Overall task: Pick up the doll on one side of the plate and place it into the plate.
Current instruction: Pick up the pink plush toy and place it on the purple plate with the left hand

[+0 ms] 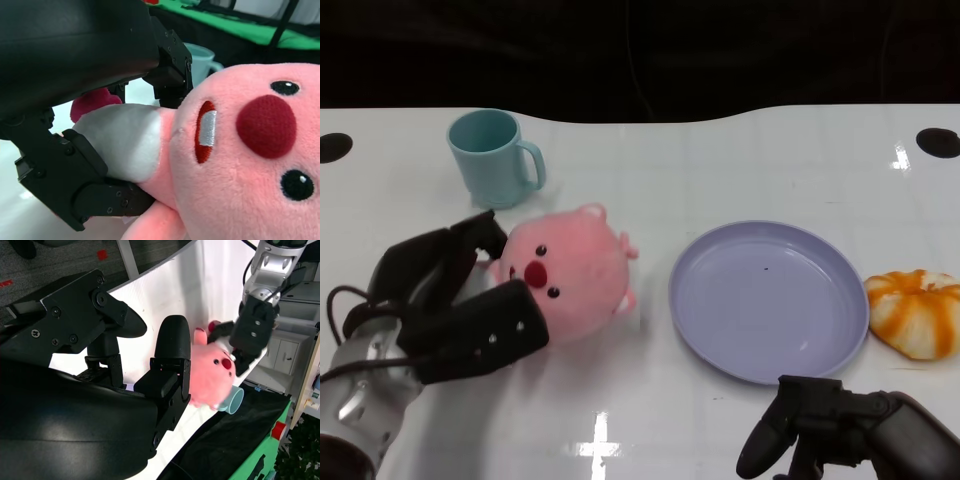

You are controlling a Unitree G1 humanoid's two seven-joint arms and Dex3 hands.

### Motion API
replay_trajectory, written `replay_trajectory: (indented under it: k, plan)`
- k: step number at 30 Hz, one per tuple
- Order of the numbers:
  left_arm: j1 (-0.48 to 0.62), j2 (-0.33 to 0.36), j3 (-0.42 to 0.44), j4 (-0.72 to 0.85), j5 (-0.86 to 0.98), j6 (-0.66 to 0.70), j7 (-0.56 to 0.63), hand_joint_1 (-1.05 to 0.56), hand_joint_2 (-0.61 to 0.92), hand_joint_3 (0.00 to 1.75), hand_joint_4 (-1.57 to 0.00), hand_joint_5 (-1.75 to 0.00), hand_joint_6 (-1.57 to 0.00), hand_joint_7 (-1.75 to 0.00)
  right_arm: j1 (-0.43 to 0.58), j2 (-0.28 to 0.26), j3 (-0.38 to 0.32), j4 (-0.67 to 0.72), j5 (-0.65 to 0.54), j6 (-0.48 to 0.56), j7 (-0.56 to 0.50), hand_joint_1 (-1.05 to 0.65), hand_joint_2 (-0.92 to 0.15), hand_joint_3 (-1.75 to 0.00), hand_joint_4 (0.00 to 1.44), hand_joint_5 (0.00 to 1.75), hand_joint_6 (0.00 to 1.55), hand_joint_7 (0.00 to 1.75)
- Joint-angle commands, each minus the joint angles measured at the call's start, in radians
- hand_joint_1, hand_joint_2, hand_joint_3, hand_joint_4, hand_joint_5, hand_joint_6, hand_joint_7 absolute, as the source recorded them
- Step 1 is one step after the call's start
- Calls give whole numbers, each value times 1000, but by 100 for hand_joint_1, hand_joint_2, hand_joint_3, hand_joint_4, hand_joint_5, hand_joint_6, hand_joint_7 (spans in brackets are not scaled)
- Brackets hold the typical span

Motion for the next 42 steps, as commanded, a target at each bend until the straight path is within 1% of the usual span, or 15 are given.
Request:
replay_trajectory:
  k: [1,5,8,14,19,24,28,31,34,36,37,38,40,41,42]
  plan:
    - [16,11,17,-48,-18,-1,-33,-14,43,134,-98,-175,-77,-175,0,-2,2,8,-1,1,-6,-8,-56,-104,66,155,63,120]
    - [-5,-29,18,-145,-30,50,-81,-17,40,135,-99,-175,-79,-175,1,-5,7,12,-8,8,-5,-7,-57,-103,66,154,63,119]
    - [-2,-38,19,-181,-27,80,-100,-18,40,134,-99,-175,-79,-175,0,-5,9,13,-10,9,-4,-7,-58,-102,66,154,63,118]
    - [-47,-140,-30,-251,6,161,-111,-19,39,131,-98,-175,-78,-175,1,-11,6,17,-5,4,3,-7,-59,-100,65,155,63,118]
    - [-126,-248,-82,-242,38,256,-129,-20,40,131,-98,-175,-76,-175,4,-13,10,14,-7,6,4,-8,-58,-100,65,154,64,117]
    - [-192,-314,-114,-208,57,327,-157,-23,37,136,-99,-175,-78,-175,16,-16,17,-2,-16,9,1,-8,-59,-99,65,153,63,117]
    - [-230,-340,-132,-182,65,365,-175,-23,35,137,-99,-175,-77,-175,17,-16,20,-3,-20,8,1,-7,-59,-99,65,153,63,117]
    - [-294,-385,-157,-133,73,437,-216,-24,49,107,-93,-175,-65,-175,16,-11,23,0,-19,1,0,-7,-59,-100,65,153,63,117]
    - [-327,-411,-177,-77,78,438,-213,-23,52,101,-90,-175,-64,-171,14,-9,29,-1,-23,3,-4,-8,-59,-100,65,153,63,117]
    - [-338,-416,-189,-51,82,431,-212,-24,56,95,-89,-175,-66,-161,13,-7,32,-3,-25,4,-5,-9,-58,-101,65,154,63,117]
    - [-344,-419,-194,-39,84,429,-211,-25,60,88,-86,-175,-68,-143,14,-7,33,-4,-25,5,-5,-9,-58,-101,65,154,63,118]
    - [-350,-424,-197,-29,84,435,-214,-25,62,85,-85,-175,-70,-136,14,-6,35,-7,-25,9,-5,-9,-58,-101,65,154,63,118]
    - [-357,-432,-200,-12,82,435,-215,-24,64,81,-82,-175,-72,-129,14,-5,36,-12,-25,17,-6,-9,-58,-102,65,153,63,118]
    - [-359,-435,-201,-6,82,433,-214,-23,62,81,-83,-175,-70,-147,14,-4,36,-14,-25,21,-6,-9,-58,-103,65,153,63,118]
    - [-362,-439,-201,0,79,436,-219,-22,62,81,-83,-175,-69,-153,14,-4,36,-15,-24,23,-6,-9,-58,-103,65,153,63,118]
